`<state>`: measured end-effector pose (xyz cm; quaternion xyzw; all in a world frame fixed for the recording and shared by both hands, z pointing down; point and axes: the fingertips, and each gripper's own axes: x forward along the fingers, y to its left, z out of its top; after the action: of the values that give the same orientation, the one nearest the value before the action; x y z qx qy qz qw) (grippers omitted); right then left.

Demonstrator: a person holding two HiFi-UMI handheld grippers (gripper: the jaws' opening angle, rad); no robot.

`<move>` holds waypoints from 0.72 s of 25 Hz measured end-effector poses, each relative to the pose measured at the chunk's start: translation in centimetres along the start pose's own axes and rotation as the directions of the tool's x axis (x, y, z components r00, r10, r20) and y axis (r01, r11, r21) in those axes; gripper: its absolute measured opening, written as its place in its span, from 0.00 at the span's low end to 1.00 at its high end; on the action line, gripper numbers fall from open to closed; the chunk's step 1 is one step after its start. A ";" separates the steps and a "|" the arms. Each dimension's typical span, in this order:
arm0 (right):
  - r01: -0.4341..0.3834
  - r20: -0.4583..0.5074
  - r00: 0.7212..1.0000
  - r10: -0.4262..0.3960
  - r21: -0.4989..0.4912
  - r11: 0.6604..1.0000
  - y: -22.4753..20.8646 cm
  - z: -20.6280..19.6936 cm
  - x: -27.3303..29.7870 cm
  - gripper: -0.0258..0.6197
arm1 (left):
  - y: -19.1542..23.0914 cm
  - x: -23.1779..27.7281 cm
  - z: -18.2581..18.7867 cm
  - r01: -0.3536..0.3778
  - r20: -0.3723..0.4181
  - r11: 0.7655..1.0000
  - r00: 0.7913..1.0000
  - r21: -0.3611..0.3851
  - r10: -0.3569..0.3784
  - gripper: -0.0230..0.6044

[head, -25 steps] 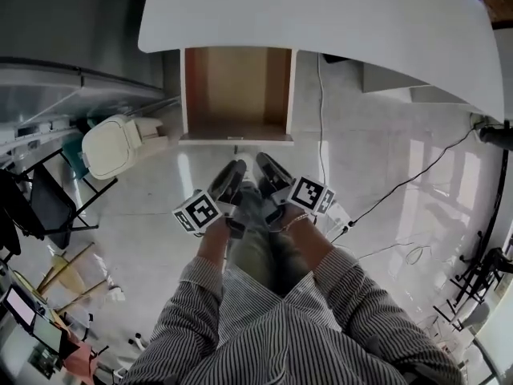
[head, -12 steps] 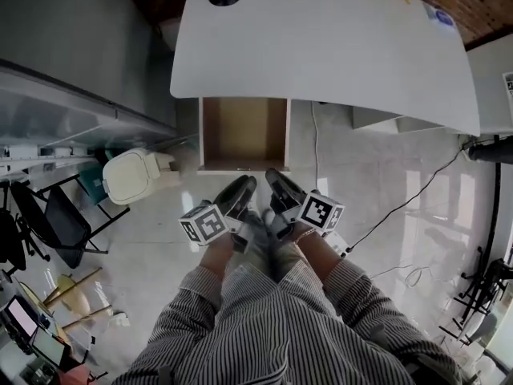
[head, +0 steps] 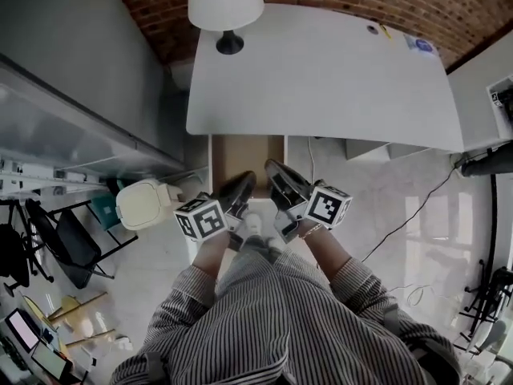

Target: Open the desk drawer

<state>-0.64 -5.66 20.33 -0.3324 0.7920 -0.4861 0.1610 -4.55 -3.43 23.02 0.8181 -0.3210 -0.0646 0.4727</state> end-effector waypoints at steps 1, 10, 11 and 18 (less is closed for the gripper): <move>-0.017 0.005 1.000 0.017 -0.017 1.000 1.1 0.9 0.3 0.07 | -0.8 0.2 1.0 0.008 -0.001 1.000 1.000 0.021 -0.008 0.08; -0.089 0.051 0.993 0.103 -0.230 0.969 7.8 7.1 1.6 0.07 | -6.0 1.9 7.7 0.127 0.014 0.977 0.991 0.169 -0.131 0.08; -0.084 0.049 0.994 0.100 -0.253 0.964 8.1 7.4 1.7 0.07 | -6.2 2.0 8.1 0.128 0.011 0.973 0.991 0.193 -0.133 0.08; -0.014 0.018 1.000 0.023 -0.370 0.929 8.2 8.0 2.6 0.07 | -7.9 2.6 10.6 0.145 0.033 0.950 0.987 0.277 -0.160 0.07</move>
<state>-0.97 -10.22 9.49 -0.3546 0.8706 -0.3231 0.1088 -3.19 -9.95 11.36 0.8960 -0.2754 -0.0784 0.3395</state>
